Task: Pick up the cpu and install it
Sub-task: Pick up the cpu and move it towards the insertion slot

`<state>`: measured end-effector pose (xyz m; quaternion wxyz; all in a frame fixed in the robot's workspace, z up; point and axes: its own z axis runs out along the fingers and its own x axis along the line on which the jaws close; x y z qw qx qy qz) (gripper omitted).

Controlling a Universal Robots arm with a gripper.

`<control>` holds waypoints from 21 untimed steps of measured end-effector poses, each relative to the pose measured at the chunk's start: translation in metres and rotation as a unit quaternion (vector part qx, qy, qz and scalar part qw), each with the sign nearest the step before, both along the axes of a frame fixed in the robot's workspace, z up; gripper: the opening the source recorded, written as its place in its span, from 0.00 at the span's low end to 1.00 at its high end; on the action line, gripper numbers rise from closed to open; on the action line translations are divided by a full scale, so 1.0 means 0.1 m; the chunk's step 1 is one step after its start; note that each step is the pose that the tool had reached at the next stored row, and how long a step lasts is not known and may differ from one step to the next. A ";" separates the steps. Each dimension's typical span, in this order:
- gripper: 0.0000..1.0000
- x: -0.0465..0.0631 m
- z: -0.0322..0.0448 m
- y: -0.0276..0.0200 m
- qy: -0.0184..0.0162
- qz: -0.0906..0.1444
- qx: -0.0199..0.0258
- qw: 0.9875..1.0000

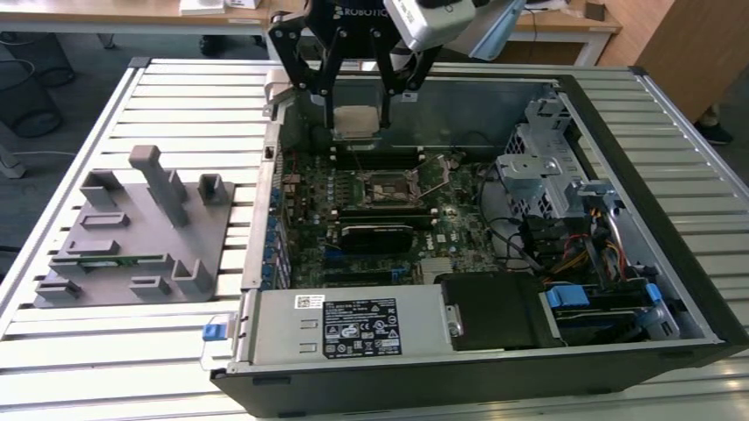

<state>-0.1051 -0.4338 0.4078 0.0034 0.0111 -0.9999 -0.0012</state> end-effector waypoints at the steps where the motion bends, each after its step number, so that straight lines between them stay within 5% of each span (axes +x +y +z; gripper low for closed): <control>1: 0.54 0.00 -0.001 0.006 0.000 0.000 0.000 1.000; 12: 0.54 0.10 -0.032 0.188 0.000 0.000 0.000 1.000; 21: 0.54 0.22 -0.041 0.223 0.000 0.000 0.000 1.000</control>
